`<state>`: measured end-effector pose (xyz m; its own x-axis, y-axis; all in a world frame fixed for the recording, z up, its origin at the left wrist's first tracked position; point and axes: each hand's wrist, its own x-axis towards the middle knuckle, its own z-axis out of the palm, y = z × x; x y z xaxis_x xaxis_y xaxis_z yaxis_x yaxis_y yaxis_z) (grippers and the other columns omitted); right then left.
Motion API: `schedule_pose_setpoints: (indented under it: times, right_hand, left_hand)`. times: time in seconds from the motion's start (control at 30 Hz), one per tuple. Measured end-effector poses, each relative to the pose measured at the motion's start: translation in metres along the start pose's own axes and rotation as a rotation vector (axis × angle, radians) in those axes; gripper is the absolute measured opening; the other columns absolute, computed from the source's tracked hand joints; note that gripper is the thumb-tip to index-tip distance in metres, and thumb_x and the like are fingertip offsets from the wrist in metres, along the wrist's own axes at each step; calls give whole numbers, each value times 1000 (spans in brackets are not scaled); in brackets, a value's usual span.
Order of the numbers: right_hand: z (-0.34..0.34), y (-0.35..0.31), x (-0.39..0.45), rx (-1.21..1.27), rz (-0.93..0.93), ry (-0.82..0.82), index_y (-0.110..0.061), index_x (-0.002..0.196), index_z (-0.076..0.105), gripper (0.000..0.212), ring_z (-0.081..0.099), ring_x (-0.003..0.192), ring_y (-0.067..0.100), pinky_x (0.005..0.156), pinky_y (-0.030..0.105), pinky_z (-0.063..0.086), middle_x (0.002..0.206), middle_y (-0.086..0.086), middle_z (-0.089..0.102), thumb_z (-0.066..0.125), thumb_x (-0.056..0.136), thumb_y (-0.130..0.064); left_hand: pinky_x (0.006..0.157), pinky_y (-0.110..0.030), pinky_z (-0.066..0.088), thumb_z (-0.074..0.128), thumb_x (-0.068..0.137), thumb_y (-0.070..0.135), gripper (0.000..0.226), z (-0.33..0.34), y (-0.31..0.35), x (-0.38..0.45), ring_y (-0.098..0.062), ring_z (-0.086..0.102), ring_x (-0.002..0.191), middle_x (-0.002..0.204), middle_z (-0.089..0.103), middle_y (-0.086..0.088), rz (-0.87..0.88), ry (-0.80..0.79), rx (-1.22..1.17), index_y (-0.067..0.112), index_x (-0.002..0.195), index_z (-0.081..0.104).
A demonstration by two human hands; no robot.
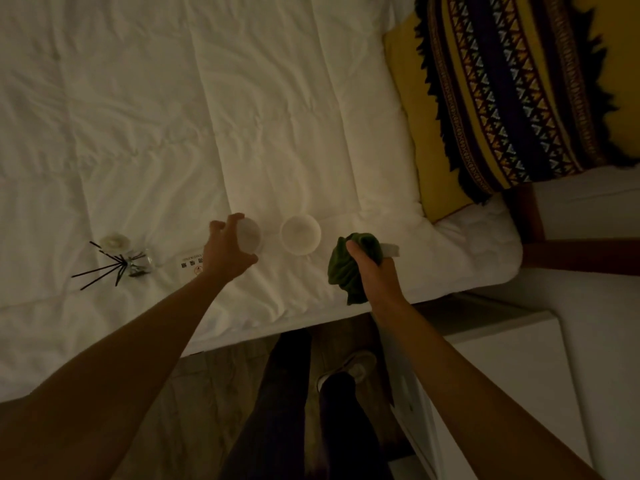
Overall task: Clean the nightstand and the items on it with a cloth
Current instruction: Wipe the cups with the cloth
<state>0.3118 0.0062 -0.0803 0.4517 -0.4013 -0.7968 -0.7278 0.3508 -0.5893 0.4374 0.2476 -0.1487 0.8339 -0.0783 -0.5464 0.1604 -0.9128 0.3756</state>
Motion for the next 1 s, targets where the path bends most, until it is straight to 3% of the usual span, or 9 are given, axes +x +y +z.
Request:
schedule_pose_setpoints:
  times: [0.2, 0.3, 0.5, 0.6, 0.67, 0.73, 0.8, 0.9, 1.0]
  right_hand:
    - [-11, -29, -36, 43, -71, -29, -18, 92, 72, 25, 71, 66, 1, 52, 12, 51, 77, -7, 75, 72, 90, -43]
    - [-13, -59, -64, 60, -144, -76, -20, 106, 71, 29, 72, 77, 2, 57, 12, 52, 91, -7, 75, 73, 89, -43]
    - [-43, -126, -148, 197, -563, -25, -23, 117, 64, 24, 70, 82, -4, 63, 11, 53, 90, -16, 74, 71, 94, -28]
    - [-74, -157, -197, 208, -849, 92, -19, 122, 61, 27, 67, 102, 2, 83, 20, 55, 109, -9, 70, 68, 96, -17]
    - [-101, -172, -229, 184, -1014, 159, -20, 127, 59, 34, 63, 117, 11, 100, 35, 53, 123, -3, 66, 67, 95, -13]
    - [-133, -181, -257, 142, -1162, 254, -20, 130, 56, 40, 59, 125, 17, 107, 46, 49, 129, -2, 63, 69, 93, -12]
    - [-158, -187, -281, 100, -1269, 330, -16, 136, 53, 47, 57, 128, 18, 108, 47, 47, 134, 0, 61, 69, 91, -16]
    - [-194, -189, -320, 136, -1427, 407, -19, 143, 47, 57, 54, 130, 4, 106, 33, 51, 139, -6, 57, 68, 92, -34]
    - [-229, -191, -353, 197, -1503, 544, -12, 146, 48, 67, 51, 136, 15, 107, 43, 49, 146, 1, 54, 59, 94, -53]
  left_hand:
    - [89, -41, 51, 94, 54, 27, 93, -43, 29, -24, -30, 58, 106, 129, 43, -10, 124, 111, -112, 27, 135, 49]
    - [83, -30, 47, 92, 56, 26, 90, -74, 67, -50, -19, 51, 100, 123, 40, -3, 186, 134, -271, 30, 134, 48]
    - [85, -32, 52, 88, 63, 18, 93, -133, 178, -137, -13, 55, 107, 123, 49, 3, 353, -30, -736, 35, 140, 39]
    - [76, -34, 60, 82, 66, 19, 80, -155, 241, -190, -22, 61, 110, 129, 52, -1, 454, -128, -950, 29, 136, 44]
    - [75, -34, 61, 79, 73, 10, 66, -165, 281, -224, -27, 63, 113, 128, 58, -4, 513, -219, -1088, 24, 132, 52]
    - [76, -35, 60, 78, 75, 11, 57, -173, 319, -259, -26, 67, 111, 123, 66, -4, 580, -314, -1183, 22, 128, 59]
    - [76, -34, 59, 82, 73, 20, 52, -180, 355, -292, -24, 70, 107, 118, 72, -3, 672, -376, -1199, 23, 122, 66]
    - [82, -37, 58, 87, 65, 34, 65, -181, 402, -343, -23, 70, 109, 119, 72, -3, 794, -413, -1155, 21, 124, 66]
    - [80, -30, 59, 89, 62, 47, 77, -174, 436, -395, -20, 71, 108, 120, 72, 0, 894, -455, -1096, 22, 129, 61]
